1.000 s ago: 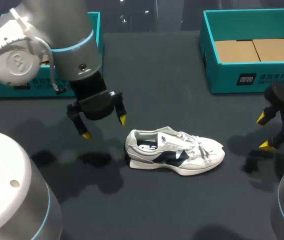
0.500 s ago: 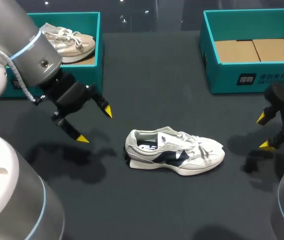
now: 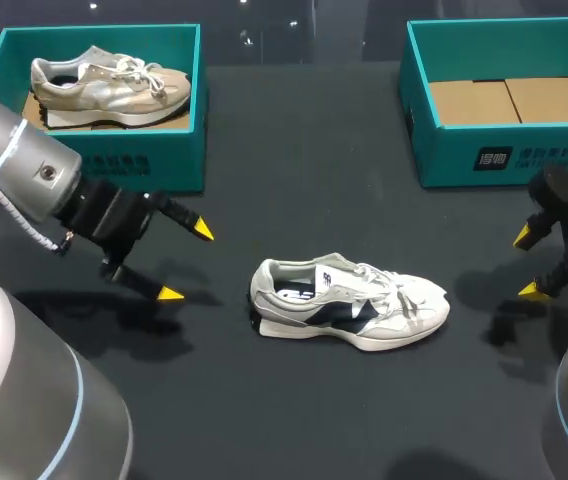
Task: Take the shoe out of the shoebox, open the shoe tongue, remove and reinsert the insole, then place the shoe into the shoebox
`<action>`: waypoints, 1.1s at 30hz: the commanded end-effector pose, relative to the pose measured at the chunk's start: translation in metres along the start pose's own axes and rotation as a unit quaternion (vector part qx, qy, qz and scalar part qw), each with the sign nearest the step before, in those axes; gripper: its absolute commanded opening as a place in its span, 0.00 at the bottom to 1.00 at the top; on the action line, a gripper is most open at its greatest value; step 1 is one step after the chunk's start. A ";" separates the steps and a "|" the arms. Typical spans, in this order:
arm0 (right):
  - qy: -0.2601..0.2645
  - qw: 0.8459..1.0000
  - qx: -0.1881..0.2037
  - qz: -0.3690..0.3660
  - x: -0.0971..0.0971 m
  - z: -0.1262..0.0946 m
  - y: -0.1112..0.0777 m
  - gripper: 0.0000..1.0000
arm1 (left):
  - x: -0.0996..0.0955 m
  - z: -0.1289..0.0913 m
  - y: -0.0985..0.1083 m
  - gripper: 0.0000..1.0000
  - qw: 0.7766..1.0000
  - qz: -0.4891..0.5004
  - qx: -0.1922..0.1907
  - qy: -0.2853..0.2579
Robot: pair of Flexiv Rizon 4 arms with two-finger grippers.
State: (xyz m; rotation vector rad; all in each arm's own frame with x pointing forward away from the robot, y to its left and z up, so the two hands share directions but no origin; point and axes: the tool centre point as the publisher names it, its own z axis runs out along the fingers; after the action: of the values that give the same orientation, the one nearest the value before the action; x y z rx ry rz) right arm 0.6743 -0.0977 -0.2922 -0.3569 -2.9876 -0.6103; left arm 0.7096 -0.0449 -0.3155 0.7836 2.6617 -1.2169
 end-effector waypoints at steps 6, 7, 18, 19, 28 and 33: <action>-0.002 1.000 0.001 0.000 0.002 0.000 0.000 1.00 | 0.006 0.016 0.042 1.00 0.992 -0.072 0.082 -0.062; -0.002 1.000 0.001 0.000 0.002 0.000 0.000 1.00 | 0.008 0.017 0.046 1.00 0.990 -0.074 0.097 -0.064; -0.002 1.000 0.001 0.000 0.002 0.000 0.000 1.00 | 0.019 0.029 0.070 1.00 0.976 -0.138 0.152 -0.077; -0.002 1.000 0.001 0.000 0.002 0.000 0.000 1.00 | 0.020 0.029 0.071 1.00 0.975 -0.143 0.153 -0.079; -0.002 1.000 0.001 0.000 0.002 0.000 0.000 1.00 | 0.021 0.032 0.072 1.00 0.971 -0.161 0.160 -0.077; -0.002 1.000 0.001 0.000 0.002 0.000 0.000 1.00 | 0.016 0.039 0.067 1.00 0.970 -0.165 0.163 -0.073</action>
State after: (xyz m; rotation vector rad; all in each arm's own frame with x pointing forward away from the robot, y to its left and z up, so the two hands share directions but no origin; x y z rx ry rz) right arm 0.6742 -0.0977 -0.2921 -0.3567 -2.9876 -0.6103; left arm 0.7223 -0.0247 -0.3909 0.2713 2.5654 -1.7512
